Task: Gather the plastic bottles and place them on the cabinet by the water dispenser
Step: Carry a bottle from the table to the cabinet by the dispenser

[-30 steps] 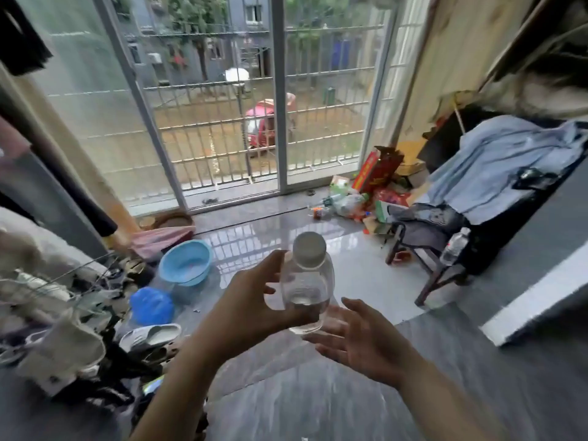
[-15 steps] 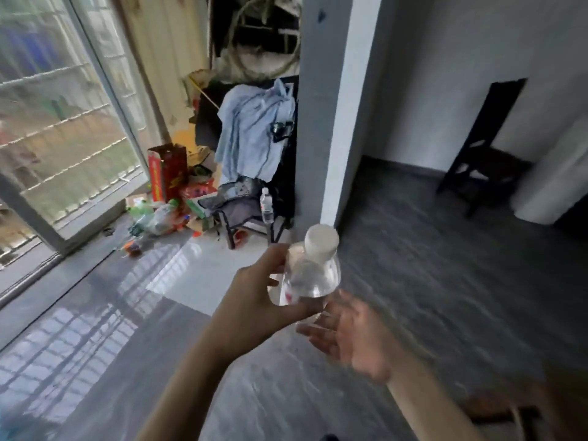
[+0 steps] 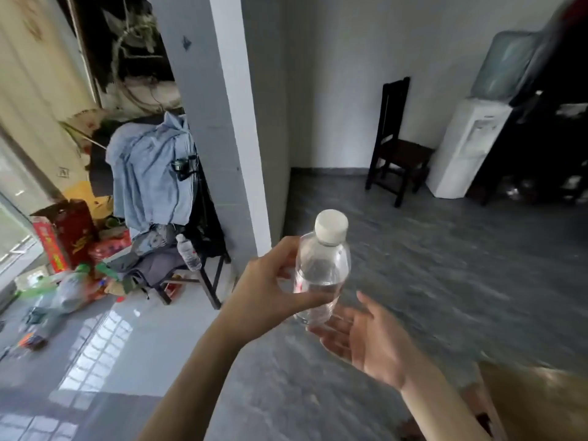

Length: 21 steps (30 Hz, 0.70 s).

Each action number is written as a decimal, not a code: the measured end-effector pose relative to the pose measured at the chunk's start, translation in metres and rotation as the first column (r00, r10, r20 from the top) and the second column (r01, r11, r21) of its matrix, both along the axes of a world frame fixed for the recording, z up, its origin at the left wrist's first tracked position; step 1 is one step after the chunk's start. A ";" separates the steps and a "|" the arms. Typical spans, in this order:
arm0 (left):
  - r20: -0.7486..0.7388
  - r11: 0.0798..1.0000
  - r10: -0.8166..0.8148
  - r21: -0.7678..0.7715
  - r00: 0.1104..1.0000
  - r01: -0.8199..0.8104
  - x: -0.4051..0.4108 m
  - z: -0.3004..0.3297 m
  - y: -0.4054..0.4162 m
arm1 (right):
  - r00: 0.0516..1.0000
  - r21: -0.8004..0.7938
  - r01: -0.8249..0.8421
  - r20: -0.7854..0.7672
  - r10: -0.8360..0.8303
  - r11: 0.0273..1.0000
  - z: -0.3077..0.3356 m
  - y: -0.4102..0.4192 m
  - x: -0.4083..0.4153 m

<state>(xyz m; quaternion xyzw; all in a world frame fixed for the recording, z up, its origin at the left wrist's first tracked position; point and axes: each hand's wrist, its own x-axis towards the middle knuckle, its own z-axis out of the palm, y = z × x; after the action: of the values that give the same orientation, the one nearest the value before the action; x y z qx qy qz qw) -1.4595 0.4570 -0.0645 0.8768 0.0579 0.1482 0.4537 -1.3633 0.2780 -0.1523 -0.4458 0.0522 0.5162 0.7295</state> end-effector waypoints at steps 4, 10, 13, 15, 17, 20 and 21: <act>0.010 0.999 -0.030 -0.011 1.000 0.030 0.058 0.006 0.002 | 1.000 0.023 0.027 -0.008 -0.027 0.999 0.005 -0.001 0.053; -0.021 0.997 -0.076 -0.004 0.997 0.076 0.131 0.004 0.024 | 0.995 0.027 0.078 -0.061 -0.076 0.997 0.004 0.016 0.116; -0.040 0.994 -0.107 0.012 0.993 0.107 0.173 0.001 0.043 | 0.993 0.012 0.092 -0.075 -0.091 0.996 0.000 0.034 0.149; -0.031 0.989 -0.147 0.025 0.989 0.148 0.203 0.002 0.057 | 0.991 0.003 0.119 -0.063 -0.119 0.993 0.001 0.048 0.172; -0.001 0.982 -0.185 0.021 0.983 0.185 0.237 0.004 0.072 | 0.987 0.017 0.151 -0.054 -0.150 0.988 0.007 0.062 0.198; 0.008 0.968 -0.249 -0.002 0.968 0.249 0.287 0.006 0.093 | 0.972 0.029 0.228 -0.061 -0.226 0.973 0.015 0.077 0.236; 0.010 0.963 -0.270 -0.009 0.963 0.270 0.302 0.006 0.100 | 0.966 0.023 0.252 -0.060 -0.250 0.967 0.015 0.082 0.248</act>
<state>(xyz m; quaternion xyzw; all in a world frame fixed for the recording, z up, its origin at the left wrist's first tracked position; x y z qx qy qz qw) -1.1574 0.5565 -0.0588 0.8736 -0.0632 0.0883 0.4744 -1.1156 0.3598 -0.1371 -0.4098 0.1212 0.4327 0.7938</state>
